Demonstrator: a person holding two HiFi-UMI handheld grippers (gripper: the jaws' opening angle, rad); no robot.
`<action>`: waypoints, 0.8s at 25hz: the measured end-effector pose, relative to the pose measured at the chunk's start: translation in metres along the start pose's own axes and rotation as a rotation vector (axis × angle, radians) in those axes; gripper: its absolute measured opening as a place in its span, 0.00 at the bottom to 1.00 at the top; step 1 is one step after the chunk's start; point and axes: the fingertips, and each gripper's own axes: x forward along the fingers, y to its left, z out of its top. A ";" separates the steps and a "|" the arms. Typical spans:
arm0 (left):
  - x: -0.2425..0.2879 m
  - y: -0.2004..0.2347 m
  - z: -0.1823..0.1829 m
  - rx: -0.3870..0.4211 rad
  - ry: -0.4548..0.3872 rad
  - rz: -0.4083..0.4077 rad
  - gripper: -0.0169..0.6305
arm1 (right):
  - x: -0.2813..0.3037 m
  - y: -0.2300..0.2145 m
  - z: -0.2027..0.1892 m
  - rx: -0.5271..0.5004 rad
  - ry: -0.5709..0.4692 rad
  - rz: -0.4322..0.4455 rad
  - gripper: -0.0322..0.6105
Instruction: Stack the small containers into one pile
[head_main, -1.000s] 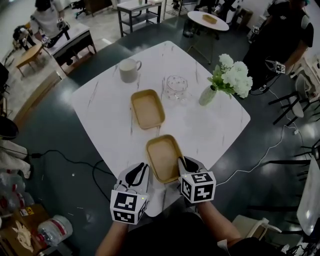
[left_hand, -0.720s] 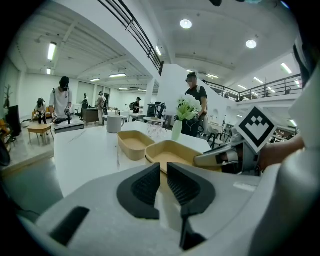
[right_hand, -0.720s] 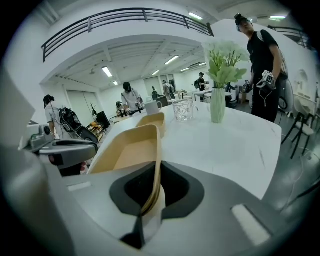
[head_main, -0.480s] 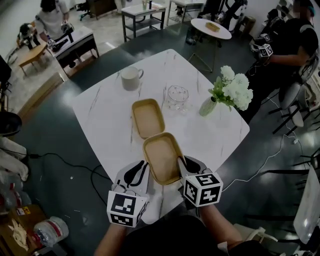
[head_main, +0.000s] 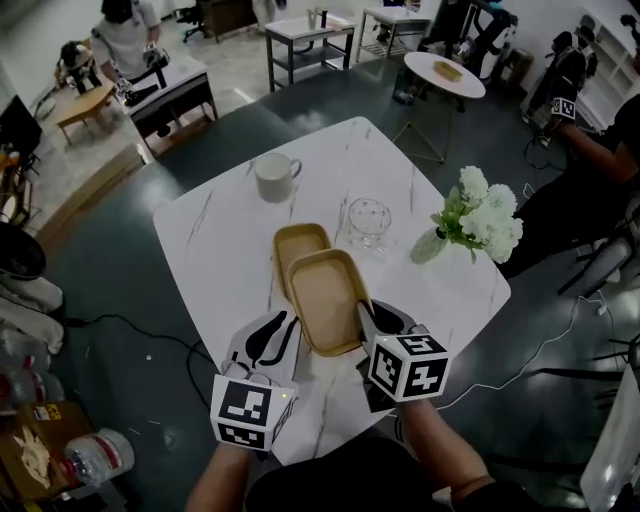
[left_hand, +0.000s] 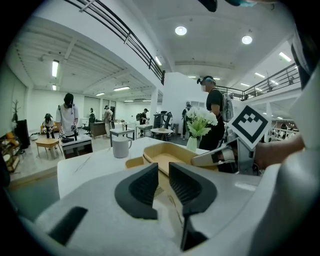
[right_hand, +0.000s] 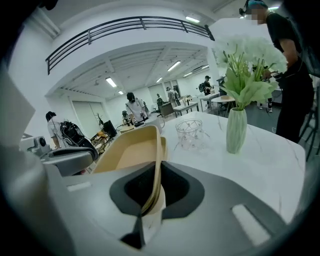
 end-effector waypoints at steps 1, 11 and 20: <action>0.003 0.004 0.003 0.001 0.000 0.007 0.11 | 0.005 0.001 0.007 0.006 -0.004 0.008 0.08; 0.034 0.039 0.001 -0.028 0.032 0.071 0.11 | 0.065 0.000 0.038 0.061 -0.015 0.027 0.08; 0.051 0.059 0.009 -0.046 0.024 0.098 0.11 | 0.094 -0.005 0.043 0.072 -0.009 -0.002 0.09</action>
